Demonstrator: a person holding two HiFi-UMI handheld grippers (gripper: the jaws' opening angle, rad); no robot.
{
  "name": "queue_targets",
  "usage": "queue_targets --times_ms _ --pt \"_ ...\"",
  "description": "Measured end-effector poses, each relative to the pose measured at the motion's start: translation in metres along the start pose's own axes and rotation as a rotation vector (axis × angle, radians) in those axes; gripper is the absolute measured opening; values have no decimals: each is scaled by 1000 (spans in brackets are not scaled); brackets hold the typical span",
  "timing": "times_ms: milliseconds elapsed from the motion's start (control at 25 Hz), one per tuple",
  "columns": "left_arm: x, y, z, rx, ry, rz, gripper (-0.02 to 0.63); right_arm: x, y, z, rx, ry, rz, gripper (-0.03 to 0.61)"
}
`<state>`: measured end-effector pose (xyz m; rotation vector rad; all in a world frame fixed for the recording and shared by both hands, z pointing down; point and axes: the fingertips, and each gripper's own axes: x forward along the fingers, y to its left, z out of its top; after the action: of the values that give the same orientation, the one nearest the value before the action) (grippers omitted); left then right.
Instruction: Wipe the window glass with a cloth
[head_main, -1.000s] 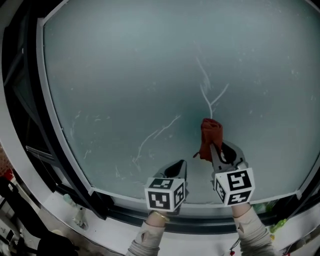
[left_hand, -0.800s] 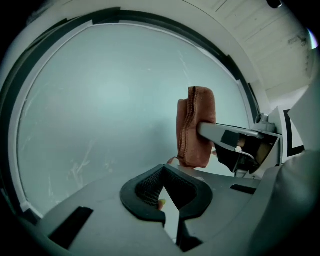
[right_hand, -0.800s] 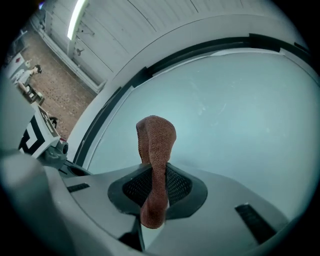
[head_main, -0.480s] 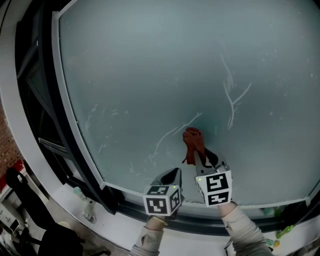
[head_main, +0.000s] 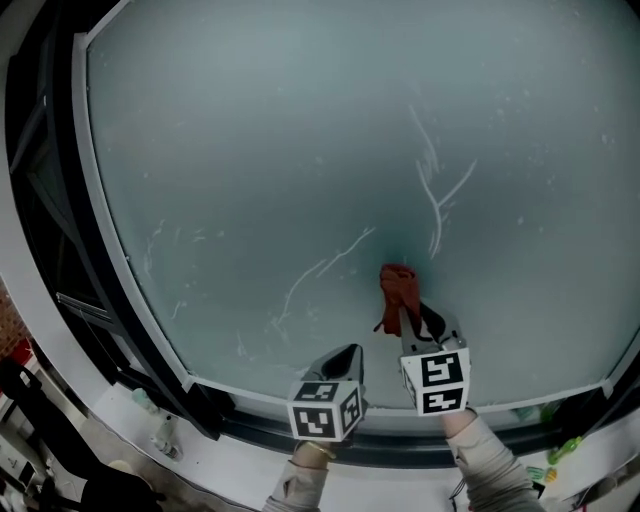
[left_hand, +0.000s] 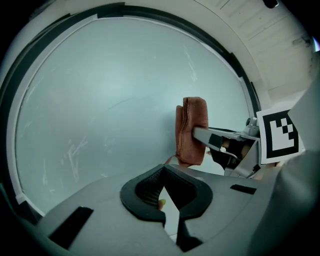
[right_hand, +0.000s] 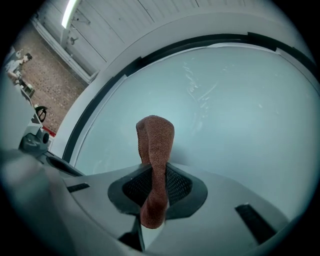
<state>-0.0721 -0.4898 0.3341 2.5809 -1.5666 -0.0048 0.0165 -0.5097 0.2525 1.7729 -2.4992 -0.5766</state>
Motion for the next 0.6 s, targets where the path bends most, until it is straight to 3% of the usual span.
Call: queue_targets --times_ms 600 --pt "60 -117 -11 24 26 -240 5 -86 -154 -45 -41 100 -308 49"
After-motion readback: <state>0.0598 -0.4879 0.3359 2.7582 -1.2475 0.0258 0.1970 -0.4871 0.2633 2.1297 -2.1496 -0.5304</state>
